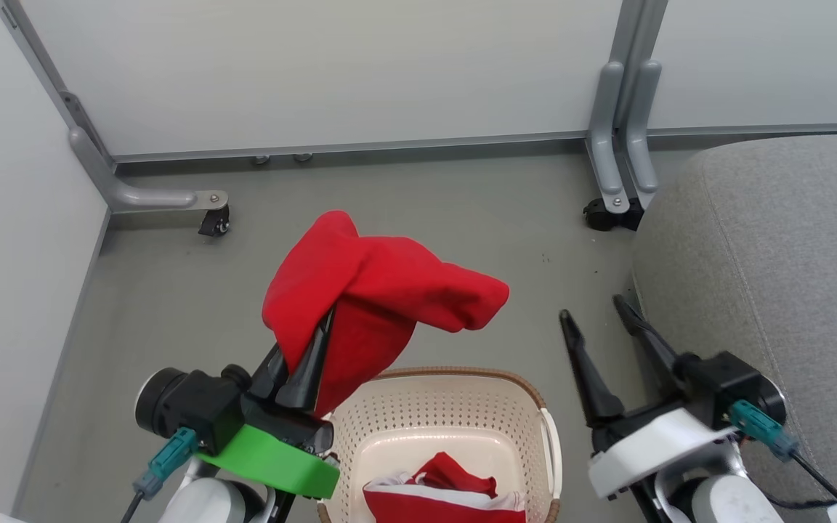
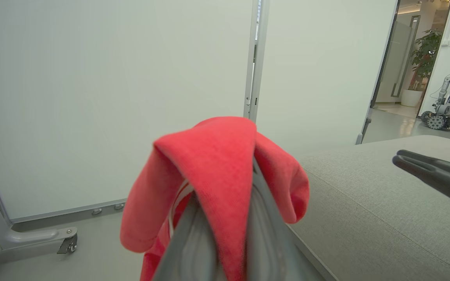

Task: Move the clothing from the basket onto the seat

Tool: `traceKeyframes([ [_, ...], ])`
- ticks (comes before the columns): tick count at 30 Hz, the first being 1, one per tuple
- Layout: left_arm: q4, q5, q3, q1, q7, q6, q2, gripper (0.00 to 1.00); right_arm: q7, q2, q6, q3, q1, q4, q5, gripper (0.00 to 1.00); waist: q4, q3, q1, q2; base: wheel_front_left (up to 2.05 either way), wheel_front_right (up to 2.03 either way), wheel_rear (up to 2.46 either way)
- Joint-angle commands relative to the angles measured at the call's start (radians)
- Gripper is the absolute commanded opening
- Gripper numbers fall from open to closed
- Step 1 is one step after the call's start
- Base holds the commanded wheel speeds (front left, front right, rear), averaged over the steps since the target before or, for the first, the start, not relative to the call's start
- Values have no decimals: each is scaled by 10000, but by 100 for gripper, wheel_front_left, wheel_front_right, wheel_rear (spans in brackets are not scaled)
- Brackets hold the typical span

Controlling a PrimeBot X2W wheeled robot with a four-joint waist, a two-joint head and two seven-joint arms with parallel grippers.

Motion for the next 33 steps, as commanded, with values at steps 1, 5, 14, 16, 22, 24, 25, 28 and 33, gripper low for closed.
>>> traceKeyframes([
  [1, -79, 93, -11, -216, -45, 12, 26, 0, 85, -129, 1, 350, -359, -61, 67, 100, 129, 79, 1, 0, 0, 0, 0],
  [5, -184, 141, -105, -390, -29, -27, -14, 0, 309, -475, 1, 1744, -1382, -29, 399, 100, 328, 245, 1, 0, 0, 0, 0],
  [14, -216, 243, -394, -743, -17, -112, -162, 0, 866, -1166, -1, 4061, -3578, 1021, 813, 100, 728, 536, 1, 0, 0, 0, 0],
  [16, -224, 243, -468, -771, -13, -136, -184, 0, 904, -1221, 0, 4268, -4011, 1347, 672, 100, 782, 586, 1, 0, 0, 0, 0],
  [22, -262, 191, -747, -881, 28, -226, -234, 0, 864, -993, -1, 4721, -4888, 2561, 442, 100, 855, 718, 1, 0, 0, 0, 0],
  [24, -293, 158, -806, -894, 19, -257, -246, 0, 778, -816, 0, 4912, -5078, 2983, 560, 100, 855, 735, 1, 0, 0, 0, 0],
  [25, -304, 145, -821, -899, 17, -264, -246, 0, 758, -761, 0, 4983, -5134, 3164, 625, 100, 853, 739, 1, 0, 0, 0, 0],
  [28, -347, 81, -865, -923, 10, -266, -235, 0, 616, -514, 0, 5276, -5338, 3770, 964, 37, 849, 760, 1, 0, 0, 0, 0],
  [33, -383, 34, -914, -942, -5, -285, -200, 0, 15, -261, 0, 5578, -5546, 4408, 1663, 0, 861, 782, 1, 0, 0, 0, 0],
])
